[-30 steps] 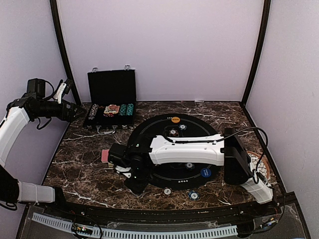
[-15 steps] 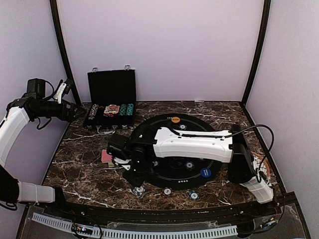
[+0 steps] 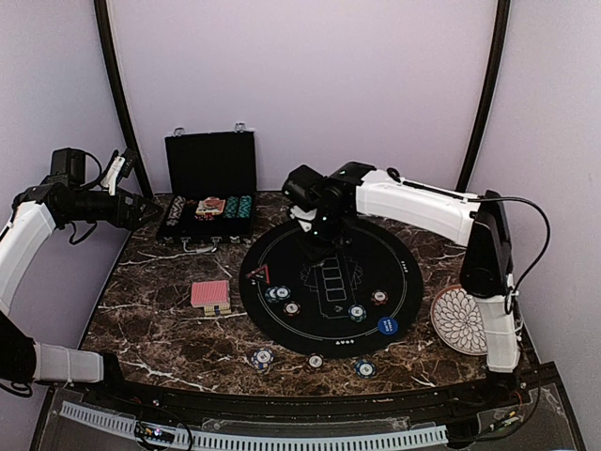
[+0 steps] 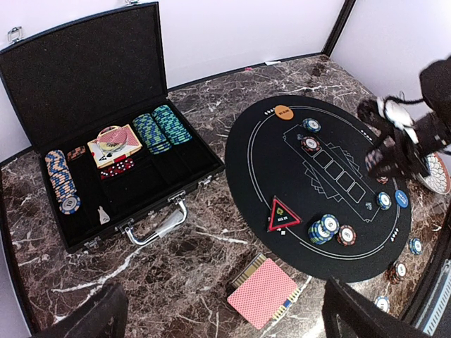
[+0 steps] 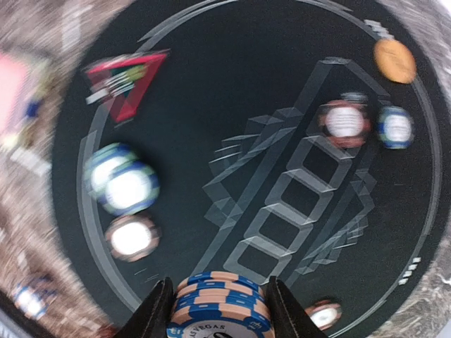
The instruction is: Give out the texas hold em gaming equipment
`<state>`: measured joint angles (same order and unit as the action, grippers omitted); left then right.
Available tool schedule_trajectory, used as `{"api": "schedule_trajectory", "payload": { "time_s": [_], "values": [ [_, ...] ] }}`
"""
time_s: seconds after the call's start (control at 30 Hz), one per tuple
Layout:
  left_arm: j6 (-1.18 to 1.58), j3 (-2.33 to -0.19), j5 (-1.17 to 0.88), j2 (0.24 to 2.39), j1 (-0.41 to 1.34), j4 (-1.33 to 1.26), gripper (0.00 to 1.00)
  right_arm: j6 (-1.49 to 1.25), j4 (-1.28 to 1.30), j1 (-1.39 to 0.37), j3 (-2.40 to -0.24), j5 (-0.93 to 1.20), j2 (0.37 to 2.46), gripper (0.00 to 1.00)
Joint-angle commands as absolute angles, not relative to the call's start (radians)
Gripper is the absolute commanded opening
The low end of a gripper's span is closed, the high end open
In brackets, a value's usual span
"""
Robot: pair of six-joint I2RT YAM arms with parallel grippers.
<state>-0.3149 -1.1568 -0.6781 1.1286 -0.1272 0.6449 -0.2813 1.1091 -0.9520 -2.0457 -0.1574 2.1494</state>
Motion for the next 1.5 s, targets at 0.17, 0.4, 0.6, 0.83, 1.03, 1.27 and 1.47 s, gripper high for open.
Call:
{"api": "schedule_trajectory", "payload": {
  "time_s": [0.17,0.4,0.6,0.83,1.03,1.27,1.47],
  "values": [
    [-0.315,-1.149,-0.705,1.119,-0.133,0.655,0.99,-0.233,1.022,-0.664,-2.082,-0.258,2.239,0.29],
    [-0.319,-1.150,-0.703,1.127,-0.133,0.656,0.99,-0.214,1.026,-0.530,-2.276,-0.216,2.414,0.28],
    [-0.323,-1.150,-0.702,1.134,-0.133,0.655,0.99,-0.207,0.997,-0.469,-2.309,-0.198,2.495,0.28],
    [-0.329,-1.153,-0.697,1.147,-0.133,0.653,0.99,-0.205,0.961,-0.454,-2.326,-0.143,2.543,0.29],
    [-0.332,-1.151,-0.689,1.148,-0.132,0.653,0.99,-0.219,0.945,-0.455,-2.343,-0.106,2.571,0.29],
    [-0.329,-1.151,-0.690,1.149,-0.133,0.650,0.99,-0.227,0.945,-0.454,-2.326,-0.107,2.569,0.59],
    [-0.328,-1.150,-0.692,1.143,-0.133,0.651,0.99,-0.235,0.943,-0.460,-2.324,-0.106,2.498,0.74]
  ]
}}
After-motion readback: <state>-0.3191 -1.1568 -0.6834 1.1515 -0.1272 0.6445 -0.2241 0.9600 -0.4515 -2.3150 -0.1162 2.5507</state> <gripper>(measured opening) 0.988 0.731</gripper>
